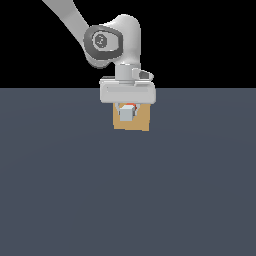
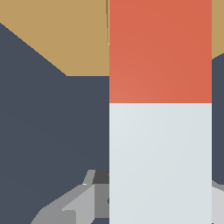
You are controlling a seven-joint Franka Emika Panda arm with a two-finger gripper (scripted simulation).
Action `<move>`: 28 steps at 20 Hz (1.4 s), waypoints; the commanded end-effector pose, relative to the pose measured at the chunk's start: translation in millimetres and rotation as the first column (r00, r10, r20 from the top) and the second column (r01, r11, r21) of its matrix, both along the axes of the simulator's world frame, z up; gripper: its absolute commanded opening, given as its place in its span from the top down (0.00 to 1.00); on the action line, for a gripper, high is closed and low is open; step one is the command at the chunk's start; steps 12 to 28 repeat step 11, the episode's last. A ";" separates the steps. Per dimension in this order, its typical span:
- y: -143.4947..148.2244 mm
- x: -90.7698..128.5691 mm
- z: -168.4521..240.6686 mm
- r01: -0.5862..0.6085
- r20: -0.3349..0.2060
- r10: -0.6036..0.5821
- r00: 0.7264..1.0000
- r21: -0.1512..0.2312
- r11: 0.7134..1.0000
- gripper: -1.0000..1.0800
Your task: Insert the peg into the horizontal hole in a box.
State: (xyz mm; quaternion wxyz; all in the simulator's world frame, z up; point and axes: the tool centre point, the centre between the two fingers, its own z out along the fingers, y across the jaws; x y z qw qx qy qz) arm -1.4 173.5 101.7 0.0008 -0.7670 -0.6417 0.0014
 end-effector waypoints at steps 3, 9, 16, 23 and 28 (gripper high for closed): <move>31.3 6.2 2.4 -0.001 0.004 0.001 1.000 0.002 1.000 1.00; 48.5 10.2 3.0 -0.001 0.005 0.001 1.000 0.002 1.000 1.00; 49.5 10.5 3.0 -0.001 0.005 0.001 1.000 0.002 1.000 1.00; 49.5 10.5 3.0 -0.001 0.005 0.001 1.000 0.002 1.000 1.00; 49.5 10.5 3.0 -0.001 0.005 0.001 1.000 0.002 1.000 1.00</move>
